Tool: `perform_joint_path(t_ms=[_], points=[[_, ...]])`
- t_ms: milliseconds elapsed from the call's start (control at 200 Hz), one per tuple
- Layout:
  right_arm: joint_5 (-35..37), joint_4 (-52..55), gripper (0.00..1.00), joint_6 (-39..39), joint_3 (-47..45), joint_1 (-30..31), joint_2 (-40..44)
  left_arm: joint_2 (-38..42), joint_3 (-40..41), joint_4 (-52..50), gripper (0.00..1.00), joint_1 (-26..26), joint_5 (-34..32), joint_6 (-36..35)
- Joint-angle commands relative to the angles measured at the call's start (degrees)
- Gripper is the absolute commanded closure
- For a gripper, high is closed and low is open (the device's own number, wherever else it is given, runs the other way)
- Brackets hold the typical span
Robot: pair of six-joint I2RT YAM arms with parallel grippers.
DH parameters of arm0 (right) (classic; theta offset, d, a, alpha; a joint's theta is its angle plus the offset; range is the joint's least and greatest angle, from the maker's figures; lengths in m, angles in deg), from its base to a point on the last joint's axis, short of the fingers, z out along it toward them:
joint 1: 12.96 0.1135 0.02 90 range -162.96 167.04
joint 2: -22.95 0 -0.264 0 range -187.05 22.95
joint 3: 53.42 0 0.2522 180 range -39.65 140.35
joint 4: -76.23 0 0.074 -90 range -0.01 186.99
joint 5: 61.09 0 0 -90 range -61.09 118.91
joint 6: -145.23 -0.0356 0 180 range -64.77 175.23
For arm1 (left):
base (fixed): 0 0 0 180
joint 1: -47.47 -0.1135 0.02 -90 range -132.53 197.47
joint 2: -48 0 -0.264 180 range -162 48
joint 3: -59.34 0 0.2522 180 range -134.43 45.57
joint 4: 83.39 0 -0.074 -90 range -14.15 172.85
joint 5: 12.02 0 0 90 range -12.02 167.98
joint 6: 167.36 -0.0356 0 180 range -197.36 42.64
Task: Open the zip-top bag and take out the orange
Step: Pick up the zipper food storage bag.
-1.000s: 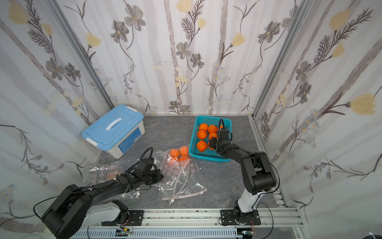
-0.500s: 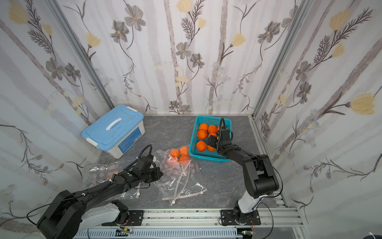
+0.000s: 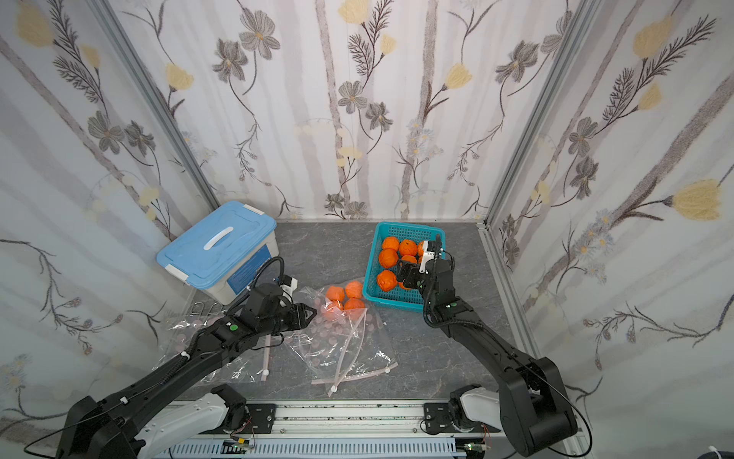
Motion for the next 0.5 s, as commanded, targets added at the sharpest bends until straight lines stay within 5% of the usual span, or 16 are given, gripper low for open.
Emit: perform_joint_path(t_ms=[0,250,495], points=[[2.2,-6.7,0.17,1.8,-2.1,1.0,4.2,0.7,-2.7,-1.6,0.52,2.3,5.3,-4.7],[1.9,-13.5,0.18,0.5,-11.0,2.8,11.8,-6.0,-10.4,-7.9,0.36,17.7,-3.7,-8.6],[2.6,-15.6,0.18,0.7,-12.2,3.3,10.5,-11.4,-14.4,-9.0,0.23,28.6,-13.8,-6.8]])
